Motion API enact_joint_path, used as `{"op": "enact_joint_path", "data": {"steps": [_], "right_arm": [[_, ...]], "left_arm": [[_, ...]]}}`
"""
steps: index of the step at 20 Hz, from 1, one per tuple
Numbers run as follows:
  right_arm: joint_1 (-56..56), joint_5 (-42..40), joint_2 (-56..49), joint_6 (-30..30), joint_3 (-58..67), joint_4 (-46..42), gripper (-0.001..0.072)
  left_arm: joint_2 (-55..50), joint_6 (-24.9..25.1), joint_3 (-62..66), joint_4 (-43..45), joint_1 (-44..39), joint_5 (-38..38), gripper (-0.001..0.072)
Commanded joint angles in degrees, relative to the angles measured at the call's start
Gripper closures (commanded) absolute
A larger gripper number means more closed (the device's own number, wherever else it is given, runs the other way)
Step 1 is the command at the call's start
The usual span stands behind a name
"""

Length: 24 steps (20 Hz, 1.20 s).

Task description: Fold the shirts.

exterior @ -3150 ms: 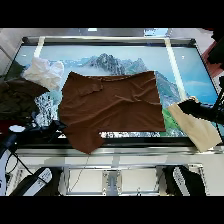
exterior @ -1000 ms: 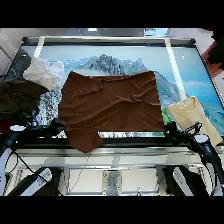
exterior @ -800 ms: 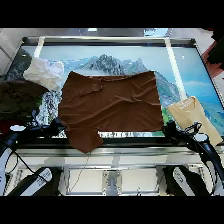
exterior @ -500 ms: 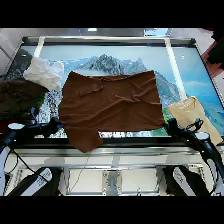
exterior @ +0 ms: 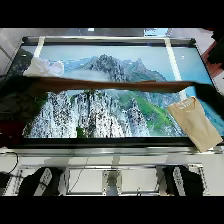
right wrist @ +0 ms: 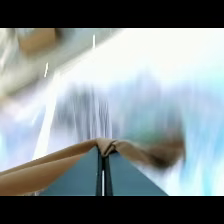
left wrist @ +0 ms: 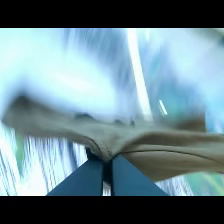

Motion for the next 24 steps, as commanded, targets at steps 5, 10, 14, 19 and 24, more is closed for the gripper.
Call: {"op": "enact_joint_path", "data": {"steps": [5,10,14,19,24], "right_arm": [[-2.21,1.22,5.99,3.96,27.56,-16.70,0.0683],[-2.14,10.69,-11.23,-3.19,29.33,-0.37,0.0683],[2.84,18.01,-30.86,-6.62,28.89,2.08,0.0683],[12.72,4.90,-50.56,-6.36,27.56,-8.87,0.0683],[14.93,-9.03,-61.86,-5.29,27.58,-7.76,0.0683]], "left_arm": [[7.26,-5.18,28.15,8.52,0.04,4.57,0.0695],[-1.20,-8.39,27.61,5.03,-0.04,-5.99,0.0695],[-12.35,-8.63,18.60,8.74,-5.73,-7.78,0.0696],[-28.61,-18.16,8.63,30.97,-19.65,13.22,0.0696],[-42.93,-22.75,10.73,31.15,-23.41,26.84,0.0695]]}}
